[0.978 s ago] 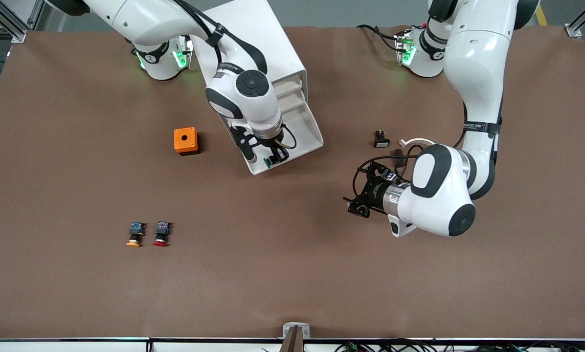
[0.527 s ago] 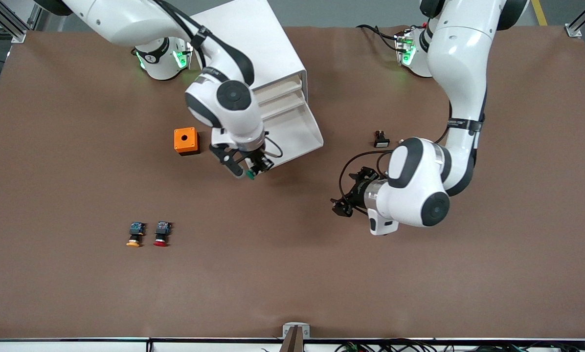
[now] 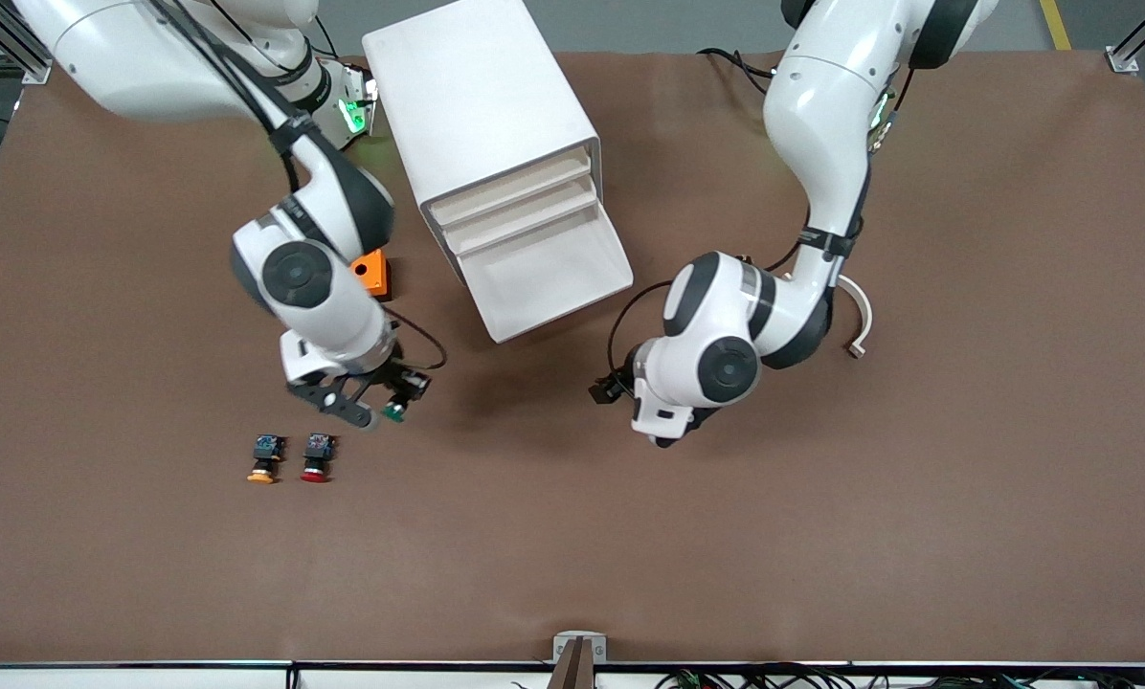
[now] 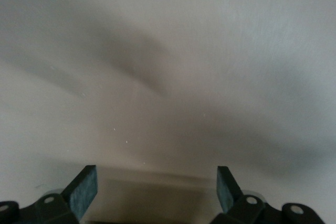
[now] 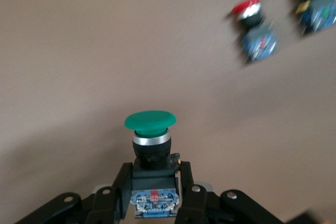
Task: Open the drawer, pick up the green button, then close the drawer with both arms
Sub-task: 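Carry the green button beside the red button with the right gripper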
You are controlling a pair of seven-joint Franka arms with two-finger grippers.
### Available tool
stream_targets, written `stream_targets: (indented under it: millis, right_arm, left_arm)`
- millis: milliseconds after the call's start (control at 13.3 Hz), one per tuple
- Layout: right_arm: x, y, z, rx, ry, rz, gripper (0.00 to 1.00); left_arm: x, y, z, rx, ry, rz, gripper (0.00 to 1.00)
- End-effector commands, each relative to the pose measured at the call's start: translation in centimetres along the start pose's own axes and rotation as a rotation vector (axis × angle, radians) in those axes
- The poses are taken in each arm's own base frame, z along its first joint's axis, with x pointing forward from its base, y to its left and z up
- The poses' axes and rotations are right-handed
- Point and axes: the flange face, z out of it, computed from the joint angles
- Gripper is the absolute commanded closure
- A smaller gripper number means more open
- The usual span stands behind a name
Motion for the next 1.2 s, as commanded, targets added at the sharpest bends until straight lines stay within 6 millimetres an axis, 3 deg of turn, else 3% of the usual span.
stream_targets:
  millis: [0, 75, 151, 226, 452, 677, 753, 978, 1054, 1129]
  right_arm:
    - [4.0, 3.1, 5.0, 0.021, 0.0, -0.142, 1.0]
    - [4.5, 3.7, 6.3, 0.022, -0.005, -0.161, 1.0]
    - [5.1, 4.4, 7.3, 0.015, 0.001, -0.163, 1.0]
    - [5.7, 4.7, 7.7, 0.018, 0.009, -0.194, 1.0]
    - [7.6, 4.9, 9.0, 0.034, 0.01, -0.291, 1.0]
    - [7.6, 4.0, 10.9, 0.034, -0.001, -0.32, 1.0]
    - [7.6, 4.0, 11.4, 0.032, -0.007, -0.319, 1.0]
    - [7.4, 3.8, 11.5, 0.036, -0.012, -0.316, 0.95]
    - [7.3, 3.6, 11.5, 0.036, -0.013, -0.315, 0.81]
    - [7.5, 3.5, 11.3, 0.037, -0.009, -0.311, 0.48]
  left_arm:
    - [-2.0, 0.4, 1.8, 0.037, 0.022, 0.033, 0.0]
    - [-3.5, 0.7, 3.0, 0.061, 0.014, 0.048, 0.0]
    - [-3.9, 0.5, 3.5, 0.075, 0.009, 0.046, 0.0]
    - [-4.2, 0.3, 4.1, 0.088, 0.004, 0.036, 0.0]
    - [-7.7, 0.8, 6.7, 0.13, 0.0, 0.036, 0.0]
    - [-11.3, 1.4, 8.1, 0.157, 0.0, 0.035, 0.0]
    - [-11.7, 1.3, 8.3, 0.171, -0.006, 0.029, 0.0]
    - [-14.6, 1.7, 9.4, 0.189, -0.004, 0.038, 0.0]
    - [-15.9, 1.9, 9.9, 0.196, -0.004, 0.045, 0.0]
    - [-16.9, 2.0, 10.3, 0.201, -0.005, 0.057, 0.0]
